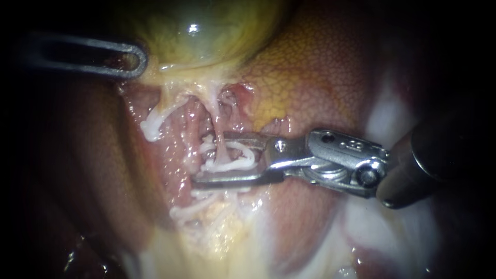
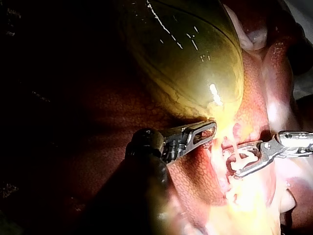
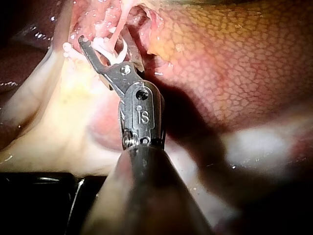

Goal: Clipping third clip right tube

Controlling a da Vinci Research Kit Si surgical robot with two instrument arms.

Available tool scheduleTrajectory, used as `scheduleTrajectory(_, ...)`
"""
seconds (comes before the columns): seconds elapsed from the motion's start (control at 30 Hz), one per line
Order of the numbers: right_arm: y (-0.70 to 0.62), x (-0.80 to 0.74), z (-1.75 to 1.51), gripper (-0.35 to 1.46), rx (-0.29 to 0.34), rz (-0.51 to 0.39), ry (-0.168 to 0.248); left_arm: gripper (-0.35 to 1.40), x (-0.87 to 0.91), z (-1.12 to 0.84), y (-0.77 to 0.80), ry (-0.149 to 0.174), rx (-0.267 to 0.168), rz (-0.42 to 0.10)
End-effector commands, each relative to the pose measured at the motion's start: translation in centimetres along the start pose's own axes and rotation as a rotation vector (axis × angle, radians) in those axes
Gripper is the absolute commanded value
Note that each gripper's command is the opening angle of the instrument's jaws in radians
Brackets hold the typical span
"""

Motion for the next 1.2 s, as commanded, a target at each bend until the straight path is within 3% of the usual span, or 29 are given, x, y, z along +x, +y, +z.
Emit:
scheduleTrajectory(0.03,0.00,0.00,0.00,0.47,0.000,0.000,0.000,-0.35,0.00,0.00,0.00,0.000,0.000,0.000)
scheduleTrajectory(0.33,0.01,0.02,-0.01,0.47,0.000,0.002,0.000,-0.35,0.00,0.00,0.00,0.000,0.000,0.000)
scheduleTrajectory(0.57,0.05,0.19,-0.04,0.47,0.012,0.013,0.008,-0.35,0.00,0.00,0.00,0.000,0.000,0.000)
scheduleTrajectory(0.9,0.17,0.49,-0.07,0.45,0.055,0.028,0.055,-0.35,0.00,0.00,0.00,0.000,0.000,0.000)
scheduleTrajectory(1.1,0.20,0.53,-0.02,0.45,0.126,0.027,0.073,-0.35,0.01,0.01,0.00,-0.001,-0.001,0.000)
scheduleTrajectory(1.2,0.21,0.52,-0.01,0.44,0.212,0.091,0.087,-0.35,0.01,0.01,0.00,-0.001,-0.001,0.000)
